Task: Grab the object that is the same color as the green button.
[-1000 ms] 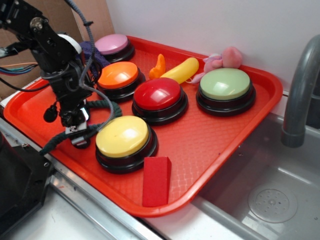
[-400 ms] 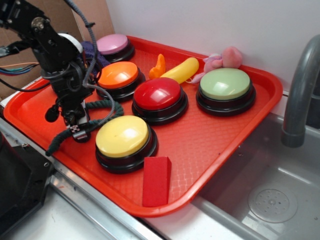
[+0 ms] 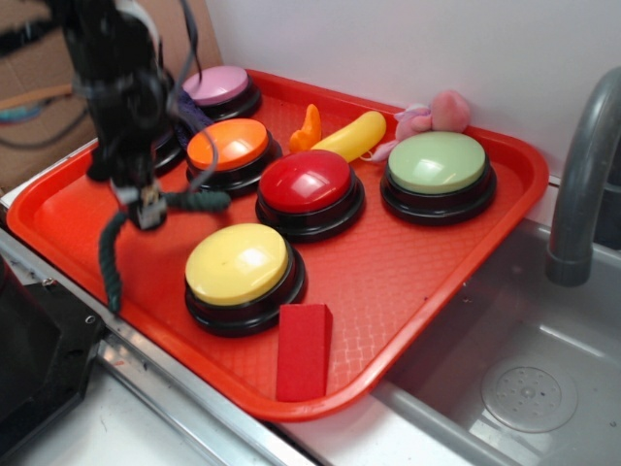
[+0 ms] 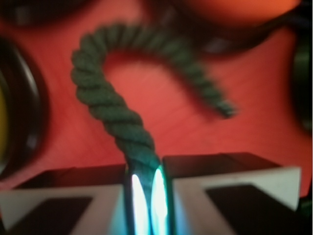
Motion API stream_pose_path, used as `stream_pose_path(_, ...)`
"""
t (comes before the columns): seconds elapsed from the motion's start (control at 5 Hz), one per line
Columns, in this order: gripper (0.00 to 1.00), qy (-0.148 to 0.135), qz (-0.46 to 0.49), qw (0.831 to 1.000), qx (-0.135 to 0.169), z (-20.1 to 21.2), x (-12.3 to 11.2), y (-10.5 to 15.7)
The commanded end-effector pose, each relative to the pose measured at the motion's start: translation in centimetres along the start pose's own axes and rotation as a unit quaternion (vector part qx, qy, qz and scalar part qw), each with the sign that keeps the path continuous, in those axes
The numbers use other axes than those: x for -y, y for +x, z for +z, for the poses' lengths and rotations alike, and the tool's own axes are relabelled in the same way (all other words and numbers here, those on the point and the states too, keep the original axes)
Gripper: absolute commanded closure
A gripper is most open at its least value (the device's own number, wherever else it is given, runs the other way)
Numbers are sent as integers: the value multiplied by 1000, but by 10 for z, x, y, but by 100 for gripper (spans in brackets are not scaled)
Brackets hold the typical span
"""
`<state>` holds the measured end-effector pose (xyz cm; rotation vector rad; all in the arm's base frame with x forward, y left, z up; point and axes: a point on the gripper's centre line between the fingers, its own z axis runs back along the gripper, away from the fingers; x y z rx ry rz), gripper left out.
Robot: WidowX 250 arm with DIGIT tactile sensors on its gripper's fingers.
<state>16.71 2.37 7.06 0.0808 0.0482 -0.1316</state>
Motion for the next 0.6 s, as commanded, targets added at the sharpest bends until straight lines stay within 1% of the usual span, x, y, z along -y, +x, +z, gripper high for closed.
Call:
stream_pose_path(0.0, 100, 18, 97, 994, 42, 79, -12, 13)
stream_pose_path(0.2, 100, 33, 117, 991, 61, 104, -13, 14)
stream_pose_path(0.4, 100, 28, 139, 988, 66, 112, -19, 13)
